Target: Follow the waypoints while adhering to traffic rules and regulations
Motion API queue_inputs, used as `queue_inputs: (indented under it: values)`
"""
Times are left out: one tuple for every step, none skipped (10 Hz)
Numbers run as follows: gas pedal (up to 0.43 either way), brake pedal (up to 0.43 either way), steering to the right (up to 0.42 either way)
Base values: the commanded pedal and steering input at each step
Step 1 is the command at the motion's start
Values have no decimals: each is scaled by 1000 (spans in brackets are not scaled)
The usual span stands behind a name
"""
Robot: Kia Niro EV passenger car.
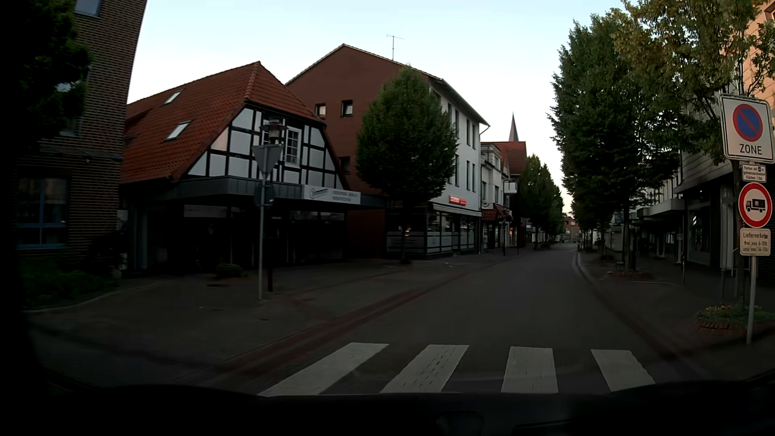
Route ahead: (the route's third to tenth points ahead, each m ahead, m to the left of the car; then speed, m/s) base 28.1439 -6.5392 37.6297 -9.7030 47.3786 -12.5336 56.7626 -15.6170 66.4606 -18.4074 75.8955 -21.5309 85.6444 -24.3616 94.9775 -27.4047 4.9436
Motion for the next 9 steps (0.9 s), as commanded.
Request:
queue_inputs:
  values:
    - [98,12,219]
    - [98,6,217]
    - [98,6,209]
    - [110,12,199]
    - [118,6,182]
    - [150,6,163]
    - [157,6,140]
    - [157,6,121]
    - [157,6,113]
